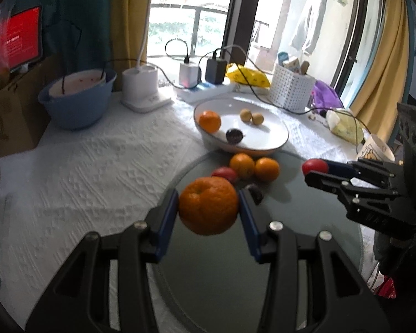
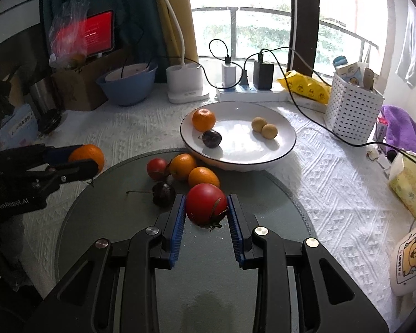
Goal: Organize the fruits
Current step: 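Carry the tomato with the right tool while the left tool carries the mandarin to the plate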
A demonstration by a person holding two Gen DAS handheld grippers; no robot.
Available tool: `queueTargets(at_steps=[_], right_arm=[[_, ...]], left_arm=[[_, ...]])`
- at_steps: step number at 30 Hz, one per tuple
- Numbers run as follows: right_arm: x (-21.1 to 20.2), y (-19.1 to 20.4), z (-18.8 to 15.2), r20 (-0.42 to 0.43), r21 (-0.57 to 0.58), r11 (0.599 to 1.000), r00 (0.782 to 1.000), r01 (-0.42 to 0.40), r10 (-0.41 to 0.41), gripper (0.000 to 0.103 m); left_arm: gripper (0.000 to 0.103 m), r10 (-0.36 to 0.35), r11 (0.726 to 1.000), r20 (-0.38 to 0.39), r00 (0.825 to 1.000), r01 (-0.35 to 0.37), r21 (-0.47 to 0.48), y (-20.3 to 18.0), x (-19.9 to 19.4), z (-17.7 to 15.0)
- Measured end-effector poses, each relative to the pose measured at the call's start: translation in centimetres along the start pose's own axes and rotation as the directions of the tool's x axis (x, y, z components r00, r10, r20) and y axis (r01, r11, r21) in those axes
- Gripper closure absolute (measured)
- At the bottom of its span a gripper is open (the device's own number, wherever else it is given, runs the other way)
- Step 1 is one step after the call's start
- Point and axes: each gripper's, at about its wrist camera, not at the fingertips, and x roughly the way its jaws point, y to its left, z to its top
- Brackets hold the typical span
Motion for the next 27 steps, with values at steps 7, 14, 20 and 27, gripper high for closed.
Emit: queueTargets(at_steps=[7,14,20,27], right_arm=[[-0.3,-0.9,1.0,0.021,0.005,1.0,1.0,0.006,-0.006,0.071],[-0.2,-2.4,2.1,0.039,0.018,1.0,0.999,0.01,-0.011,0.071],[0.4,-3.7,3.0,0.043,0.031,0.999,0.999,0.011,-0.013,0.071],[1.4,-5.1,3.9,0.045,0.041,0.999,0.999,0.012,-0.014,0.071]], left_arm=[[0.057,-0.017,1.0,0.035,0.999,0.016,0.018,-0.7,-0.2,1.9],[0.057,-0.044,0.997,0.054,0.998,0.041,0.059,-2.2,0.4,4.2],[0.057,-0.063,0.995,0.048,0.997,0.059,0.081,-3.0,1.7,5.6],[0.057,-0.083,0.992,0.04,0.996,0.078,0.102,-3.7,3.1,6.8]])
